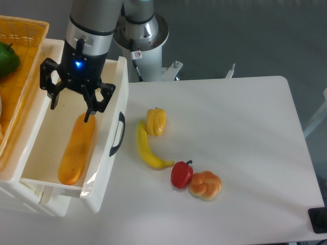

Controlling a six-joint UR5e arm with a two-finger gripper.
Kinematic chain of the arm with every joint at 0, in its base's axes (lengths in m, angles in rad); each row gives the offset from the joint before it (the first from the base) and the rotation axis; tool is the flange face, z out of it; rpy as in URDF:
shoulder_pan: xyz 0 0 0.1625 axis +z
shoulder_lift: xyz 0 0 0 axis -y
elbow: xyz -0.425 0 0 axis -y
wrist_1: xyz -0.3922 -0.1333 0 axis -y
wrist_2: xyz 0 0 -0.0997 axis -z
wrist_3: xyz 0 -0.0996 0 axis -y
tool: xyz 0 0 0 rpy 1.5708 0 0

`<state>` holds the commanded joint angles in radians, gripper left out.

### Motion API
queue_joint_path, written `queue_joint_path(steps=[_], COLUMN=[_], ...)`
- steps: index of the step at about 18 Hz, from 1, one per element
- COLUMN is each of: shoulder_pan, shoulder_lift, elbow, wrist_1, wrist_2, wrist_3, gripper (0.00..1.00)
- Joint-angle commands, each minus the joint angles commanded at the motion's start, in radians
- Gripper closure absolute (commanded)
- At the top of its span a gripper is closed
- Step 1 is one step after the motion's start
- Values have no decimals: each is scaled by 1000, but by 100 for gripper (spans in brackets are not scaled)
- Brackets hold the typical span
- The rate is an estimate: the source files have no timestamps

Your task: Place the long bread in the upper white drawer

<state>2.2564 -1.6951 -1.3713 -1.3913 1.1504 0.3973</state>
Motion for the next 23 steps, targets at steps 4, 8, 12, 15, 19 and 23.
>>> queue_joint_path(steps=[4, 8, 12, 15, 19, 23], shoulder_pan=[6, 46, 92, 115, 144, 155], shoulder_lift=[5, -5, -6, -8, -20, -41], elbow=[-2, -2, -2, -6, -12, -12], wrist_1=[-5, -6, 0, -5, -5, -5], wrist_2=[60, 135, 141, 144, 225, 368], wrist_3=[34, 95, 133, 211, 300, 481], gripper=[8, 0, 0, 0, 0, 0])
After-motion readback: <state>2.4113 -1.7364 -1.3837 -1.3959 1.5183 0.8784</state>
